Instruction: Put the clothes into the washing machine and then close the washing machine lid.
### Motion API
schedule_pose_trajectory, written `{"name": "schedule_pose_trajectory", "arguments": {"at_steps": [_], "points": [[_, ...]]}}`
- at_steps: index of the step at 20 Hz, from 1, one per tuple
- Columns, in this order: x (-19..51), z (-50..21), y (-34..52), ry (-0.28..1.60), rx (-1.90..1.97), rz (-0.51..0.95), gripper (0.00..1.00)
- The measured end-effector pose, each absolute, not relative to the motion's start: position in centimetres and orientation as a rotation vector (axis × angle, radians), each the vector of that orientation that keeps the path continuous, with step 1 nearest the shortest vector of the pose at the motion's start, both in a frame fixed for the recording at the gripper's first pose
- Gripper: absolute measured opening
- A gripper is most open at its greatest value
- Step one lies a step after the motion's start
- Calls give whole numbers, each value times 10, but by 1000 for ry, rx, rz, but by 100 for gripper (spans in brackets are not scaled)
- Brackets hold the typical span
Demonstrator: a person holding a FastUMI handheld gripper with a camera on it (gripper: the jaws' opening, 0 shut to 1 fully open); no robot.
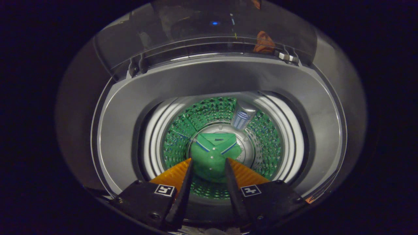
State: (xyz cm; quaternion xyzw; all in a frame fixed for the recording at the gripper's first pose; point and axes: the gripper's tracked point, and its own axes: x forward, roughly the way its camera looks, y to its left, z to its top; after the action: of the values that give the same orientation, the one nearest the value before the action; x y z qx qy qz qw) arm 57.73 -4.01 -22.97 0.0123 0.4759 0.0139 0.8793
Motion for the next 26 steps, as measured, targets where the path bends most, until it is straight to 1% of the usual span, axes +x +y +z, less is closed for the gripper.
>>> {"name": "schedule_pose_trajectory", "arguments": {"at_steps": [8, 13, 26], "points": [[575, -214, -45, 929, -8, 19, 60], [574, -191, -50, 846, -68, 32, 60], [585, -40, -58, 529, -93, 61, 60]]}}
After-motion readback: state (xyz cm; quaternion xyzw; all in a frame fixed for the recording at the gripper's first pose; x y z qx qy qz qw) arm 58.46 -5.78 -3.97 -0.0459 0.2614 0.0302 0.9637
